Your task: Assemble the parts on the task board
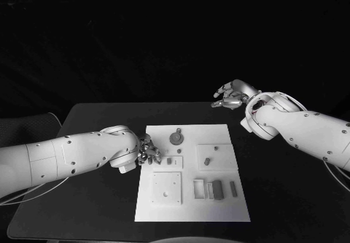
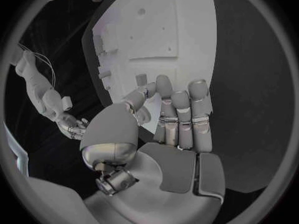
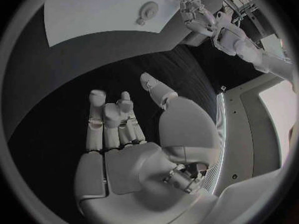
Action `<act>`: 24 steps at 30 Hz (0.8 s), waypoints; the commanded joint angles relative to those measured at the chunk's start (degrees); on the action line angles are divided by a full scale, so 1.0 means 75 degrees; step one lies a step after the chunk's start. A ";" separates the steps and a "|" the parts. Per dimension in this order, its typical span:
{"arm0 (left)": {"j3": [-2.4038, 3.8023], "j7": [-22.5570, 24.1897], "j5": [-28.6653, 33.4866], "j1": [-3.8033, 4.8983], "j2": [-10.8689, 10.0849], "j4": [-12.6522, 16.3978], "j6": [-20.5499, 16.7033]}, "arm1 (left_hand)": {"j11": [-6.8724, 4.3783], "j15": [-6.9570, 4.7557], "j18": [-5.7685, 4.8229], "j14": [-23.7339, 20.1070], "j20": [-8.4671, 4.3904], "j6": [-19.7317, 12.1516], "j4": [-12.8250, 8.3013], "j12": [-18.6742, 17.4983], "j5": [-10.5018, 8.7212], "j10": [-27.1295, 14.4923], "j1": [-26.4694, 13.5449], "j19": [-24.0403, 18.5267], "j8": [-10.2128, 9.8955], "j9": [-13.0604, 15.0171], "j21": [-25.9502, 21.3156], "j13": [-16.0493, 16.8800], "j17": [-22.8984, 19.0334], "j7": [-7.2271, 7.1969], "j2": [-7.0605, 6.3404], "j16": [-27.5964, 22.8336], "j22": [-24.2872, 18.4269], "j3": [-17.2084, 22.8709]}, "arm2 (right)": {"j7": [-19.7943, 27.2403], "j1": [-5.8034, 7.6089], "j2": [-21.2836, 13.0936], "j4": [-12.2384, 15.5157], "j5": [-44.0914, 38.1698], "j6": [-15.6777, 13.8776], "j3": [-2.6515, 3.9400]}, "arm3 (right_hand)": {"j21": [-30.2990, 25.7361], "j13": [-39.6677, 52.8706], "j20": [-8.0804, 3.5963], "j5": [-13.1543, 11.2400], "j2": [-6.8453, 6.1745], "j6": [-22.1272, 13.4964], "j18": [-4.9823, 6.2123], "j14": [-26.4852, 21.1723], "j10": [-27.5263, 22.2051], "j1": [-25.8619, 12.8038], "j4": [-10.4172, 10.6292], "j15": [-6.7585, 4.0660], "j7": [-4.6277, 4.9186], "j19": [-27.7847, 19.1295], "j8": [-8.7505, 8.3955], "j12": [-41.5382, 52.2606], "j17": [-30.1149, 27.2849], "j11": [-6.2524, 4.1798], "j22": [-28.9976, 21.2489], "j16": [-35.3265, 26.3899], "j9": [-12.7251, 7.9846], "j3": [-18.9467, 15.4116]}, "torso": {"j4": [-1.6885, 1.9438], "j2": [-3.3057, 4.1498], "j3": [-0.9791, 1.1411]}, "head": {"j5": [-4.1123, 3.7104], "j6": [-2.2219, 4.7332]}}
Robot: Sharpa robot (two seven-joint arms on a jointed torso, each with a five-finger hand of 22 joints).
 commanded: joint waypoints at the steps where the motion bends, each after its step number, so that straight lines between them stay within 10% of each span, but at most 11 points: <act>1: -0.0005 -0.0016 -0.0051 -0.0019 0.0023 -0.0006 0.0084 | -0.0024 -0.0063 0.0190 -0.0044 -0.0023 0.0714 0.0040 0.0053 -0.0064 -0.0041 0.0037 -0.0023 0.0051 0.0369 0.0057 0.0014 -0.0014 -0.0281 0.0024 0.0043 0.0181 0.0000 | 0.0039 -0.0003 0.0002 0.0011 -0.0011 0.0088 0.0002 | -0.0022 -0.0008 -0.0035 0.0018 0.0051 -0.0039 0.0124 -0.0055 -0.0059 -0.0019 0.0018 0.0013 0.0101 0.0000 -0.0005 -0.0026 -0.0009 -0.0017 0.0076 -0.0031 -0.0011 -0.0025 | 0.0003 -0.0002 0.0000 | -0.0003 -0.0009; 24: -0.0004 -0.0015 -0.0127 -0.0022 0.0035 0.0009 0.0135 | -0.0107 -0.0149 0.0208 0.0016 -0.0091 0.0871 0.0185 0.0348 -0.0217 0.0001 -0.0071 0.0021 0.0134 0.0494 0.0354 0.0131 -0.0033 -0.0363 0.0038 0.0326 0.0188 -0.0059 | 0.0038 -0.0003 -0.0006 0.0025 -0.0011 0.0092 0.0002 | -0.0026 -0.0012 -0.0031 0.0018 0.0051 -0.0041 0.0124 -0.0062 -0.0067 -0.0027 0.0030 0.0015 0.0102 -0.0004 -0.0004 -0.0023 -0.0010 -0.0015 0.0076 -0.0030 -0.0014 -0.0025 | 0.0006 -0.0006 0.0001 | 0.0007 -0.0021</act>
